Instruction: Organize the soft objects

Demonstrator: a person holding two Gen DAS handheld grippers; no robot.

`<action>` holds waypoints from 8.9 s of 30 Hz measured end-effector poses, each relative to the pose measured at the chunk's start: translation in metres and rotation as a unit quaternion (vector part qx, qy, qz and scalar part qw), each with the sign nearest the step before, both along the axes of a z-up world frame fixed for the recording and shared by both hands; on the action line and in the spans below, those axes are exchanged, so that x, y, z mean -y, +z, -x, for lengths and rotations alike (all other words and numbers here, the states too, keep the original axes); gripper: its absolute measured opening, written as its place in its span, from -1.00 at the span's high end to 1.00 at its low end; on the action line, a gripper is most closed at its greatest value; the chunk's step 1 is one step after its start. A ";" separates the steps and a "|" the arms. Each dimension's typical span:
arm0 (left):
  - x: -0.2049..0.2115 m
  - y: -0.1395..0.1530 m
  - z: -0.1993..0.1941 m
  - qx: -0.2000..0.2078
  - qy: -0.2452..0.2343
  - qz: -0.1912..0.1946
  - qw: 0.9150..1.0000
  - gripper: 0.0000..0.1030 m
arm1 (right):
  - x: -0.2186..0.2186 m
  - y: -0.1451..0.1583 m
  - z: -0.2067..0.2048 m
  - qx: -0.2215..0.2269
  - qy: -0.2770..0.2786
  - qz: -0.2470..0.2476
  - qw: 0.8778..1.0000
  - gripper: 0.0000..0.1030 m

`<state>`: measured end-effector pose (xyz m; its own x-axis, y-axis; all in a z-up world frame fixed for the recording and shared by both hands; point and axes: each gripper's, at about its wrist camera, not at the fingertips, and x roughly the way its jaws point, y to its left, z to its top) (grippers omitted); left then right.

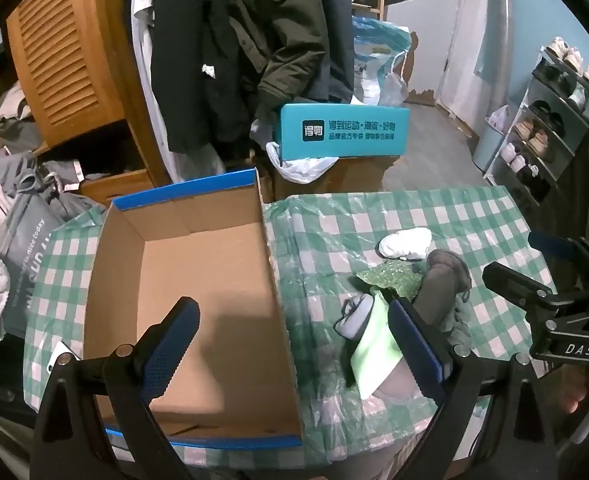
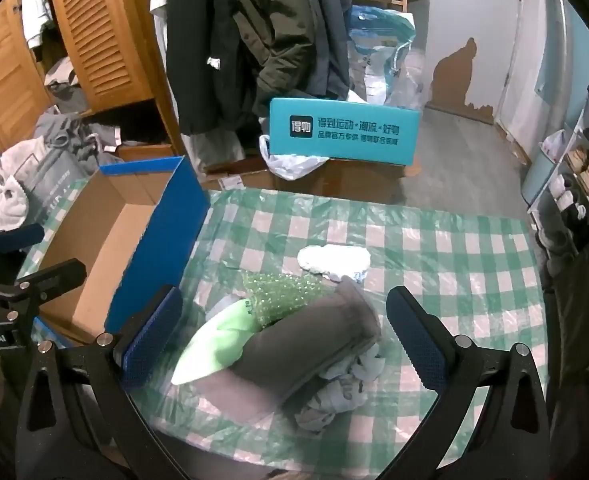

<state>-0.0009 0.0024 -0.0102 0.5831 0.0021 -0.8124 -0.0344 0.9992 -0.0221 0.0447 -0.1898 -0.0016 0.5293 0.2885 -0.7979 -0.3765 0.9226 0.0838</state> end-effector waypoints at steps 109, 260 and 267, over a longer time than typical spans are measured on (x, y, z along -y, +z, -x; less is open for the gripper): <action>0.038 -0.052 -0.023 -0.088 -0.041 0.000 0.995 -0.87 | 0.052 -0.026 -0.019 -0.052 -0.078 0.038 0.995 -0.97; 0.012 0.004 -0.026 -0.002 -0.080 0.144 0.986 0.87 | 0.046 0.023 -0.020 -0.017 -0.066 -0.024 0.997 0.40; -0.010 0.009 -0.017 0.007 -0.064 0.143 0.988 0.87 | 0.020 0.034 -0.020 -0.009 -0.041 -0.028 0.999 0.40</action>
